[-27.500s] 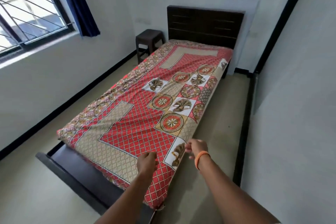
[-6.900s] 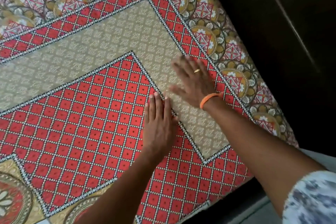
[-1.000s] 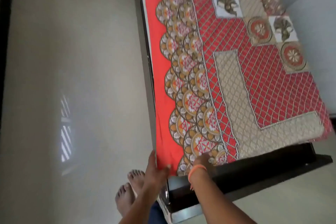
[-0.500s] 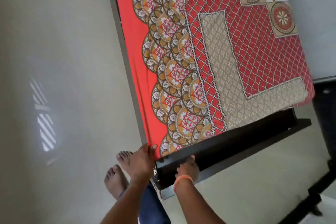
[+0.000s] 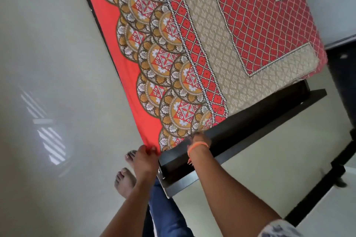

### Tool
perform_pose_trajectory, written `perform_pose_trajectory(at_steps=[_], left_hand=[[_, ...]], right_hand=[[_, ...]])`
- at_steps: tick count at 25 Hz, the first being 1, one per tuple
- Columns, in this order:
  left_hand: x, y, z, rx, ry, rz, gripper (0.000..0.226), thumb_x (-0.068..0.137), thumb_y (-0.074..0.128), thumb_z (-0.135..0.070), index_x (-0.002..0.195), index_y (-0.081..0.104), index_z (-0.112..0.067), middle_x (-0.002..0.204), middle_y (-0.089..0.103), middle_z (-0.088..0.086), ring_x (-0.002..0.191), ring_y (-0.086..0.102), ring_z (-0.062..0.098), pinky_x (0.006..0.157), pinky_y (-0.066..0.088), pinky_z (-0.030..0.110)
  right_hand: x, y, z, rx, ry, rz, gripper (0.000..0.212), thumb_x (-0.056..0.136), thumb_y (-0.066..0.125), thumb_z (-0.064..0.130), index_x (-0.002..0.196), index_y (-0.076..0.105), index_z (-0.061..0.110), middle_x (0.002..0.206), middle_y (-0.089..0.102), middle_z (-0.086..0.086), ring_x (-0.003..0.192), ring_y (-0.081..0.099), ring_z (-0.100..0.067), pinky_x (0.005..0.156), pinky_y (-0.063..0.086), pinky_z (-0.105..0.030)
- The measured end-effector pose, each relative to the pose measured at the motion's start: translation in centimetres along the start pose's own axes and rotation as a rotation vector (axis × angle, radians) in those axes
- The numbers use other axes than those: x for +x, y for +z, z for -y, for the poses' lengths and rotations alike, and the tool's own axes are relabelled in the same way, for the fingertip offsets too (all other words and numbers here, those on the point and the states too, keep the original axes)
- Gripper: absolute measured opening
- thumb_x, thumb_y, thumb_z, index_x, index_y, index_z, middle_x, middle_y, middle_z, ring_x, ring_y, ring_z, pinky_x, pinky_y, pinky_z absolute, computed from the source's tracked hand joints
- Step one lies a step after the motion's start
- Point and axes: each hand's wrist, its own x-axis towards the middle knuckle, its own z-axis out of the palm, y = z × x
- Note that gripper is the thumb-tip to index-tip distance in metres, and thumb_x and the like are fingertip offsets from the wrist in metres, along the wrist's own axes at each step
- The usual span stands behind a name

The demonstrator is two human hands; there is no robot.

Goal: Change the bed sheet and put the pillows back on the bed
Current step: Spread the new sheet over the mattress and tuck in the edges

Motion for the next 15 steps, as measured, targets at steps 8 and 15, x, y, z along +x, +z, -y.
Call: perform_pose_trajectory(at_steps=[8, 15], left_hand=[[-3.4, 0.0, -3.5, 0.074, 0.212, -0.546, 0.038, 0.081, 0.057, -0.004, 0.118, 0.052, -0.003, 0.112, 0.051, 0.024, 0.096, 0.051, 0.044, 0.08, 0.044, 0.052], [-12.6, 10.8, -9.7, -0.136, 0.306, 0.136, 0.012, 0.094, 0.054, -0.007, 0.095, 0.066, -0.01, 0.089, 0.067, 0.005, 0.083, 0.064, 0.025, 0.076, 0.05, 0.036]], right_hand=[[-0.5, -2.4, 0.4, 0.358, 0.164, 0.212, 0.024, 0.1, 0.041, 0.008, 0.113, 0.061, 0.007, 0.117, 0.064, -0.011, 0.096, 0.063, -0.021, 0.075, 0.046, -0.037], [3.7, -14.9, 6.6, 0.399, -0.126, 0.157, 0.027, 0.103, 0.042, 0.017, 0.125, 0.054, 0.008, 0.115, 0.063, -0.011, 0.096, 0.062, -0.024, 0.071, 0.05, -0.036]])
